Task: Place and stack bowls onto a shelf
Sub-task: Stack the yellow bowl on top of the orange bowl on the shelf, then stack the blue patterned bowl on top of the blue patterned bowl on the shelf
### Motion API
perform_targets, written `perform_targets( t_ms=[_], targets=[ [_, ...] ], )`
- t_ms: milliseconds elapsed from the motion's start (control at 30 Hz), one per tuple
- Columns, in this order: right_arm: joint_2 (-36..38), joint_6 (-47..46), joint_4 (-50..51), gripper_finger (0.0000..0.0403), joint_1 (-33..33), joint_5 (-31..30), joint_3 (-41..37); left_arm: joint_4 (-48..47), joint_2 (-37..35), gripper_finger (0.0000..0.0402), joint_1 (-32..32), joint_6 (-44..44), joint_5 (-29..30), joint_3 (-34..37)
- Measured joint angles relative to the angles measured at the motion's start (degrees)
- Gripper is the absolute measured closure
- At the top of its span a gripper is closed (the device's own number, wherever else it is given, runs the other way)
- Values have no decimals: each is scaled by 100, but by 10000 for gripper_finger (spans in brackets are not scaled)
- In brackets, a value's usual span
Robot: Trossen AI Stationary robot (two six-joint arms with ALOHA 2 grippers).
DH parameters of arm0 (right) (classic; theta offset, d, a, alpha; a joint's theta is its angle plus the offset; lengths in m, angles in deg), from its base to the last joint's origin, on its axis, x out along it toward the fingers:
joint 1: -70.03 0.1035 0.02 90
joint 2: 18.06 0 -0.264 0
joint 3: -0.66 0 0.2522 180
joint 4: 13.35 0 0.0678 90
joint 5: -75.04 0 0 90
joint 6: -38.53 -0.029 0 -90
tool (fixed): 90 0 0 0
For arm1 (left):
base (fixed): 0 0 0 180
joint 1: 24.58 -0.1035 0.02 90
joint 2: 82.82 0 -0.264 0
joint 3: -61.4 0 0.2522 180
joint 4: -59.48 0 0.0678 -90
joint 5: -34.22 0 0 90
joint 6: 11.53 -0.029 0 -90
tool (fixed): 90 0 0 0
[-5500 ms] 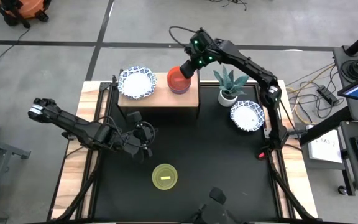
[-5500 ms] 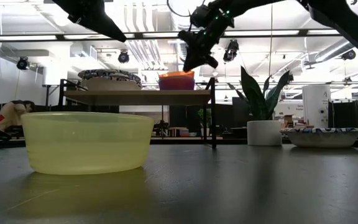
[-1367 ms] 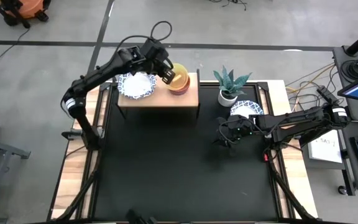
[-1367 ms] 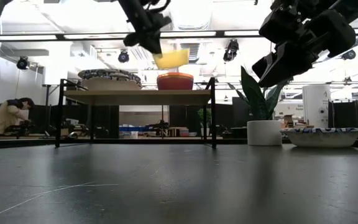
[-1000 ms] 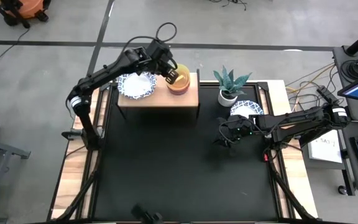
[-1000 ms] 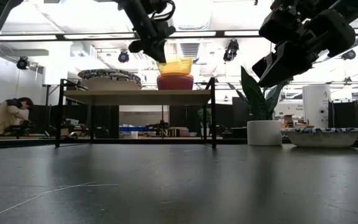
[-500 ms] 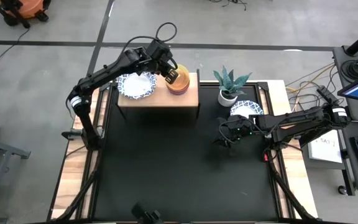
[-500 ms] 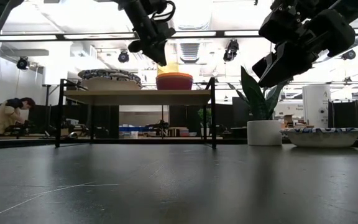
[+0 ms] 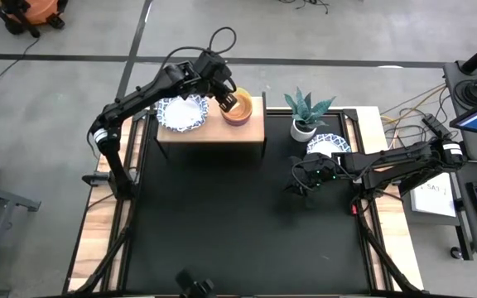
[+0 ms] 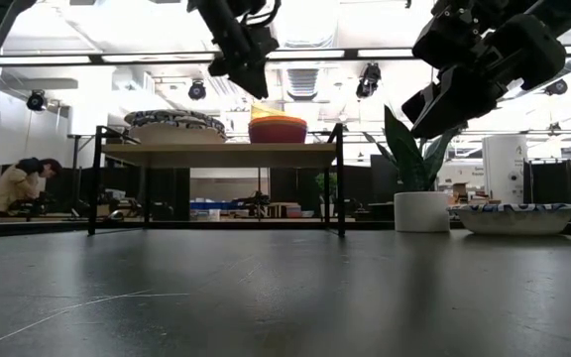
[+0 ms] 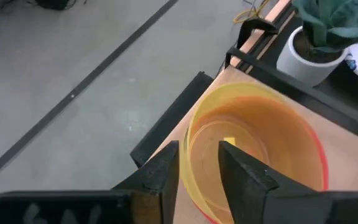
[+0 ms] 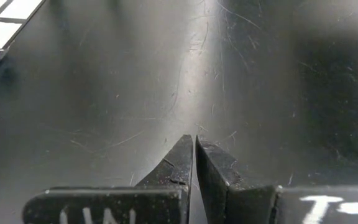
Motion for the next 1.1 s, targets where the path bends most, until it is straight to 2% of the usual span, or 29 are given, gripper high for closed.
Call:
perform_targets(
  t_ms=[133,267,633,800,967,1100],
  targets=[
    [0,0,-6,392,-1,0,0,-42,-4,335,-61,3,132,273],
    [0,0,-4,392,-1,0,0,-40,-2,361,-76,73,521,574],
    [0,-78,2,392,0,-4,0,-35,-190,366,55,274,440,667],
    [0,-412,46,392,0,-52,0,-65,-403,366,610,353,295,674],
    [0,-890,241,392,-1,-112,0,-92,-459,366,1461,-16,298,696],
    [0,-1466,779,392,-9,-772,20,158,-478,366,2084,-284,369,977]
  ],
)
